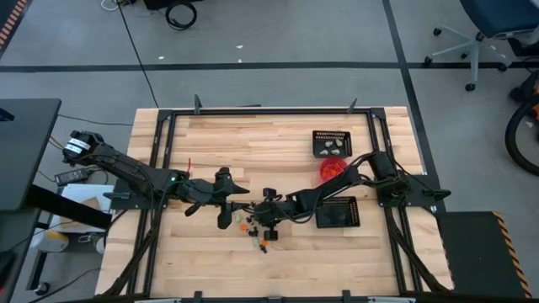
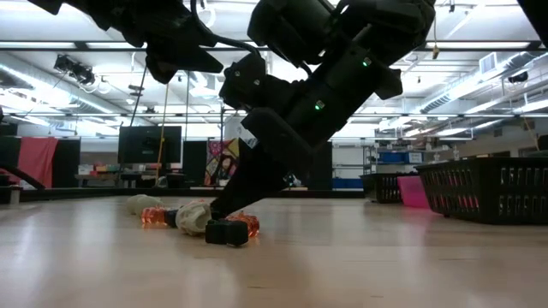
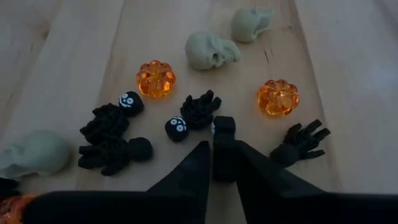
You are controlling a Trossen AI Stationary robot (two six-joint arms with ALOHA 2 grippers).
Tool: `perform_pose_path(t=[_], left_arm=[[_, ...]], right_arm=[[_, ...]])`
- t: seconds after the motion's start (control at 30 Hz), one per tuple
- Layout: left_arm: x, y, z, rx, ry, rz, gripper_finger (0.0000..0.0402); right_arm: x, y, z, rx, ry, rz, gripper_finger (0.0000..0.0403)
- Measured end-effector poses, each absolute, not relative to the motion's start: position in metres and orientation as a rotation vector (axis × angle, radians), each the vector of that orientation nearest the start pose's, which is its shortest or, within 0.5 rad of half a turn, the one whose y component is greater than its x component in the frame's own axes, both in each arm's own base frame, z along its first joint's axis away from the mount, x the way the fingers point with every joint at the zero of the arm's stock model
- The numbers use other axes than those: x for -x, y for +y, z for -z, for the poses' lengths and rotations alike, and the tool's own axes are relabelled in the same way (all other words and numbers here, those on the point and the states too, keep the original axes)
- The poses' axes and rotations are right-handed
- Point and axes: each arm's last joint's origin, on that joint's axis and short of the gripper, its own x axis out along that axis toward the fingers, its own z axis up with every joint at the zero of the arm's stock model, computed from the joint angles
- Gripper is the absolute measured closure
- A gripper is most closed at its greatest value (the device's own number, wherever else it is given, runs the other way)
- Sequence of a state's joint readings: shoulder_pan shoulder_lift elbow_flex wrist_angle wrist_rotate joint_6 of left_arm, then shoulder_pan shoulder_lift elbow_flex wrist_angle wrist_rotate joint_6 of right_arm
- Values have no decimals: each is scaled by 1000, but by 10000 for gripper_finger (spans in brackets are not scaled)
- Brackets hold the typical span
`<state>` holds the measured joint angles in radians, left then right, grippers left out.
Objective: Sort Halloween decoration
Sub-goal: Put the black skeleton toy into the bottom black bin
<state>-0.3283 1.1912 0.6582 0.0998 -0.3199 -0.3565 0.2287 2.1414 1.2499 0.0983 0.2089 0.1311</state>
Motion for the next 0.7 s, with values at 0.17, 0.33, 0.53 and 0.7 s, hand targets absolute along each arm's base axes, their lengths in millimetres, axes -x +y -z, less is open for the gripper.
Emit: perform_pose_path(t=[0.17,0.33,0.53,0.7], left_arm=[[-240,-72,-236,213,406,-65,209],[-240,-72,-236,213,406,-64,209],[-240,-72,-236,213,407,-64,209],[-240,-72,-237,214,403,-63,209]], right_arm=[[-420,92,-104,45,777,35,349],[-420,92,-104,47,782,37,355],[-415,90,-111,62,830,39,355],[-402,89,-131,94,890,57,355]])
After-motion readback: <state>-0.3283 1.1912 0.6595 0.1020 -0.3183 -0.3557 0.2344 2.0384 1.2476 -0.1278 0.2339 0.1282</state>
